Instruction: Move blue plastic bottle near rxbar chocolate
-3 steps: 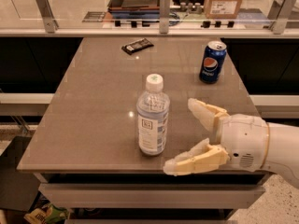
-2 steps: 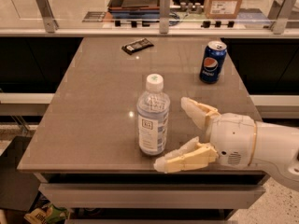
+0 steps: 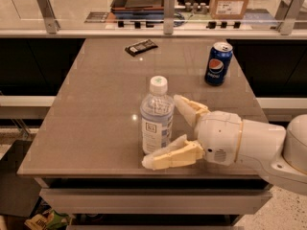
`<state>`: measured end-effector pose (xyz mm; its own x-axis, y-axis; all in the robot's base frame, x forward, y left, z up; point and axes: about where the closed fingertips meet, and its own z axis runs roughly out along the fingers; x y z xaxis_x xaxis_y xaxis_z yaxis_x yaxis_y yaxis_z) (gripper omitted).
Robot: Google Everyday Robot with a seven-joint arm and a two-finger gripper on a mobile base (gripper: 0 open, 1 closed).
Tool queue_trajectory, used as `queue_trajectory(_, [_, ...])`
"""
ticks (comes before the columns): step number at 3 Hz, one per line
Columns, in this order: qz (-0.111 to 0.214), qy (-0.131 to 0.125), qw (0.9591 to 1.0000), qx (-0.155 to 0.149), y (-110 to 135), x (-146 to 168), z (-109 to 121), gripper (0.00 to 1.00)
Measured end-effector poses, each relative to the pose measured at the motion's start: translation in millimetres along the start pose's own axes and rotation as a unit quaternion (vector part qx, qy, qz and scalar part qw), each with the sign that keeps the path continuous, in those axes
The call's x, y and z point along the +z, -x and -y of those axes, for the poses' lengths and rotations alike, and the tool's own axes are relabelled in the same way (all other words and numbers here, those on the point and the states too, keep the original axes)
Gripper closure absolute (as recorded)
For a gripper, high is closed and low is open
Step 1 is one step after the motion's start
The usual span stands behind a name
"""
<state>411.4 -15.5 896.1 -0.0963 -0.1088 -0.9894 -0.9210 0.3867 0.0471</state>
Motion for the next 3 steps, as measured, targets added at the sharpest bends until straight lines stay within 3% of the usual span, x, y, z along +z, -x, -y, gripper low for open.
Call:
queue_trajectory(1, [0.003, 0.0, 1.0, -0.006, 1.5, 11.8, 1.1, 0.0])
queue_trajectory(3, [0.015, 0.005, 0.9998, -0.012, 7.0, 24.0, -0.5, 0.4])
